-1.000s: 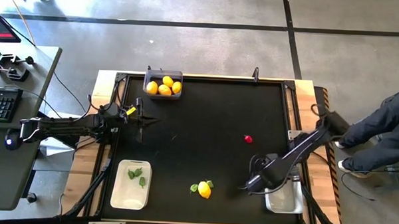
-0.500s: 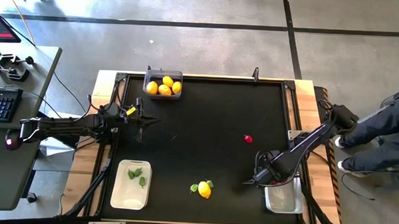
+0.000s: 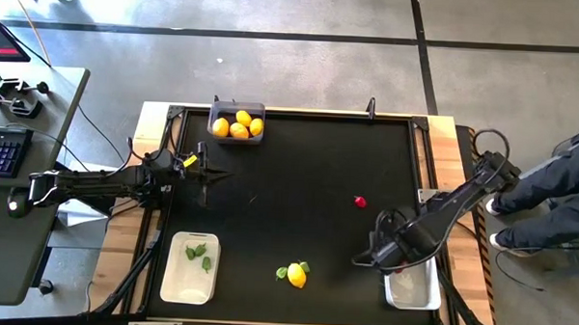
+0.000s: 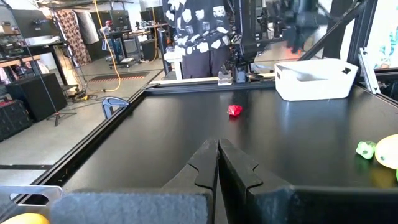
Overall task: Sort produce into baskets
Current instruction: Put the red chili pepper into the gray bin
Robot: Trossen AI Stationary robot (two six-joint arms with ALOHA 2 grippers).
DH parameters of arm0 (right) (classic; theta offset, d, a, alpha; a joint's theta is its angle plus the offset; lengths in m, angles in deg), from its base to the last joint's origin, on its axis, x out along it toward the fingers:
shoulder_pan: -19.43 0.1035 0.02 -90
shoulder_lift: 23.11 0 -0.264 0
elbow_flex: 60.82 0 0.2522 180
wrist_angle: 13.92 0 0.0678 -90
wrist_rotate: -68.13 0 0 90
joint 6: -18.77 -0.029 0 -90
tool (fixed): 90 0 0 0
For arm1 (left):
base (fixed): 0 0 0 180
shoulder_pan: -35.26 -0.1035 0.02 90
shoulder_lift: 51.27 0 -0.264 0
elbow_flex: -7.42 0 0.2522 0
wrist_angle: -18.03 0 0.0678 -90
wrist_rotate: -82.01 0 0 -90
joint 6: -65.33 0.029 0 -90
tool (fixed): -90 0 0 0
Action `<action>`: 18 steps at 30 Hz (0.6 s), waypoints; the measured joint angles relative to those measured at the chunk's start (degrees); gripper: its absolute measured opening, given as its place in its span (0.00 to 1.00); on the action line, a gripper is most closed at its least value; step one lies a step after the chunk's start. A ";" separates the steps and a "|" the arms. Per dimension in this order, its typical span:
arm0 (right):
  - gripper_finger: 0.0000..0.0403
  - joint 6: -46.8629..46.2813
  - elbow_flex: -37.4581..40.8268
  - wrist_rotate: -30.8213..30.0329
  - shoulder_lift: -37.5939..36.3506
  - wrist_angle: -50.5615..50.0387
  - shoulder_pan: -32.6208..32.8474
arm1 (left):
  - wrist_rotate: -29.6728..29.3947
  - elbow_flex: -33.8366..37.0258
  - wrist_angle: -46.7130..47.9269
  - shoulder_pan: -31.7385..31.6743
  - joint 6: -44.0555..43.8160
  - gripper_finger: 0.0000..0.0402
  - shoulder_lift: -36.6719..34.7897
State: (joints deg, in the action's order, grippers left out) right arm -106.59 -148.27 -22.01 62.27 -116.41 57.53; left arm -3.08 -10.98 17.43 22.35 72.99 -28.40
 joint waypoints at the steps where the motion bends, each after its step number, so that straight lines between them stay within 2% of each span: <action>1: 0.55 1.14 -1.01 -5.49 -0.02 -0.28 -0.46 | -0.02 0.00 0.01 0.00 0.00 0.00 -0.02; 3: 0.55 4.06 -1.73 -14.61 -0.03 0.14 -1.91 | 0.00 0.00 0.01 0.00 0.00 0.00 -0.02; 5: 0.54 7.32 -0.93 -18.34 -0.02 0.85 -4.30 | 0.00 0.00 -0.01 0.00 0.00 0.00 -0.01; 13: 0.54 29.71 9.99 -19.35 0.03 18.21 -15.79 | 0.00 0.00 -0.01 -0.02 0.00 0.00 -0.02; 18: 0.54 39.37 16.74 -18.88 0.03 24.54 -21.37 | -0.01 0.00 0.00 0.00 0.00 0.00 -0.01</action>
State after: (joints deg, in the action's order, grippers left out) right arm -67.22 -131.52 -40.89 62.30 -91.88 36.15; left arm -3.09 -10.98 17.43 22.35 72.99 -28.41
